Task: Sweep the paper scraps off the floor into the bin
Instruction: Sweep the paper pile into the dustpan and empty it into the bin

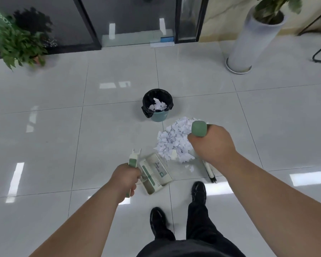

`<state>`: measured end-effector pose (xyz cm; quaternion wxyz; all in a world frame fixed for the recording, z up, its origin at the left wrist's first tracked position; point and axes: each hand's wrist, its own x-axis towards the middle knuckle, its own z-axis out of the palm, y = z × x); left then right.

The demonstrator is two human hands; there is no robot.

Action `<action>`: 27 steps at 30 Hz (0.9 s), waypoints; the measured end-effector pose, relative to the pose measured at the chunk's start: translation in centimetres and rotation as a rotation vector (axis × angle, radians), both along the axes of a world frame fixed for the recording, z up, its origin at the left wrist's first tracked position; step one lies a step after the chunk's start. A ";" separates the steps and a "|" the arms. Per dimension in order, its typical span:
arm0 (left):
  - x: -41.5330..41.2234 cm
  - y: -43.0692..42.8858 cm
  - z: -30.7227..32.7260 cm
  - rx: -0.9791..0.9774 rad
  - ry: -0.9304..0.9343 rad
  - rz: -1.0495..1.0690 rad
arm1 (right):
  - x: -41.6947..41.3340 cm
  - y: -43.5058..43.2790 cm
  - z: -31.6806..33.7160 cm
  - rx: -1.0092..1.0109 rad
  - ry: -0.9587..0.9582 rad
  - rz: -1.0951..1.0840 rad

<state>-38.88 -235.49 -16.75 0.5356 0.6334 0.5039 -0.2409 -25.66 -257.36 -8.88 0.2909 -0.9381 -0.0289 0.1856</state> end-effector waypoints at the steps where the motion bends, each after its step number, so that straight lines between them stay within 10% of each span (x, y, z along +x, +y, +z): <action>1: -0.4 0.1 -0.4 -0.025 -0.001 0.001 | -0.4 0.2 0.2 0.020 0.004 -0.032; 27: -4.9 -3.4 -0.6 -0.024 -0.131 0.186 | -2.4 -0.6 8.5 0.193 0.003 -0.031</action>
